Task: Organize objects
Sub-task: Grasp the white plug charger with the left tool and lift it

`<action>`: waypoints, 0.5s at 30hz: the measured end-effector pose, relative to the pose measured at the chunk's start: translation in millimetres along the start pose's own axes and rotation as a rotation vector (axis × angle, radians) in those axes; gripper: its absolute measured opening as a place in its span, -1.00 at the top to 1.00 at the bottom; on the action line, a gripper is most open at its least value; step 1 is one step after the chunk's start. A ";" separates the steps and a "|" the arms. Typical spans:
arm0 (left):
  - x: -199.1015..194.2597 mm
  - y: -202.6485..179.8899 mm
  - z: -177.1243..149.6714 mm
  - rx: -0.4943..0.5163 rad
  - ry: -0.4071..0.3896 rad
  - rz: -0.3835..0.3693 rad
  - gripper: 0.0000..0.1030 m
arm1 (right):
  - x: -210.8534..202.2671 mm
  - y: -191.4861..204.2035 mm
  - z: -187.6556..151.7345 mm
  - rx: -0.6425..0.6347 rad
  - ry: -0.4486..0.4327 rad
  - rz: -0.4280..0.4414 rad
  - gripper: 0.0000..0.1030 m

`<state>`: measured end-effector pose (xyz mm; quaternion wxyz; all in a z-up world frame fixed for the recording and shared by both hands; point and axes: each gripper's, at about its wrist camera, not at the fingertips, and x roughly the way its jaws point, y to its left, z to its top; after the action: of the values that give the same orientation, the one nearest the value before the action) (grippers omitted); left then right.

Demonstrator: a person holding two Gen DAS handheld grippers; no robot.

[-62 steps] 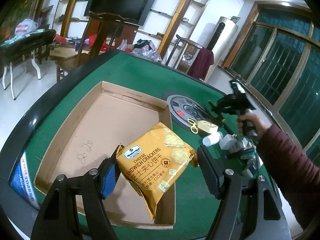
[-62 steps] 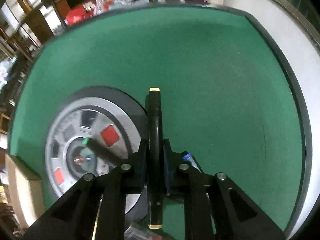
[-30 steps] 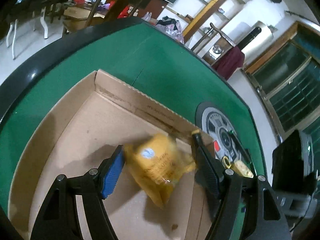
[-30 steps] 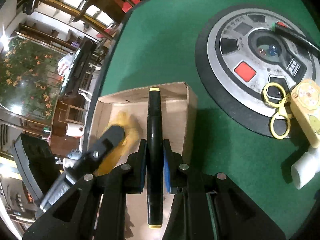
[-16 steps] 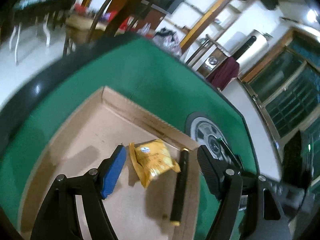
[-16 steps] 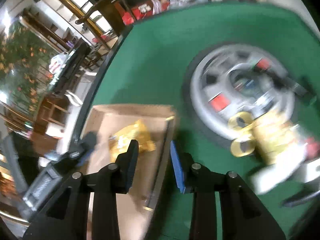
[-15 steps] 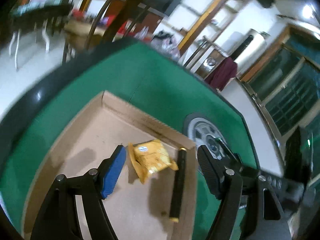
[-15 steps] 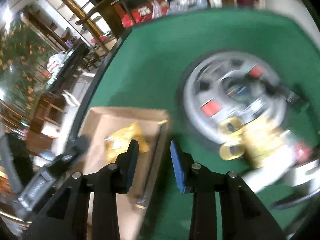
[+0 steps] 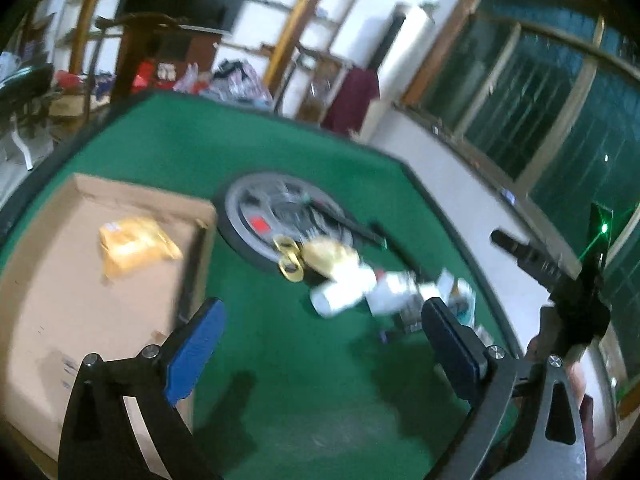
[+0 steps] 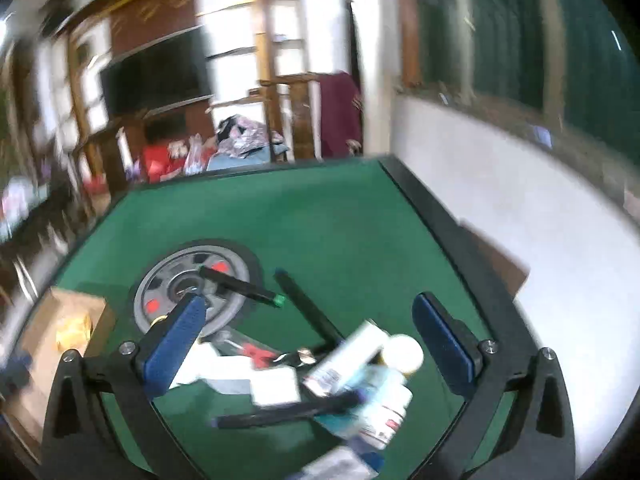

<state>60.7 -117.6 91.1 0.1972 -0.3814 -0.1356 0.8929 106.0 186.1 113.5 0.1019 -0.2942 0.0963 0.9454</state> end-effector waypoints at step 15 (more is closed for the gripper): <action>85.3 -119.2 -13.0 0.726 0.063 0.059 -0.84 | 36.4 -118.7 -45.9 0.379 0.022 0.109 -1.00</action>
<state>46.0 28.1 75.6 0.2977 -0.3179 0.2073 0.8760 130.9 293.9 41.0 0.1028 -0.2744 0.2895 0.9112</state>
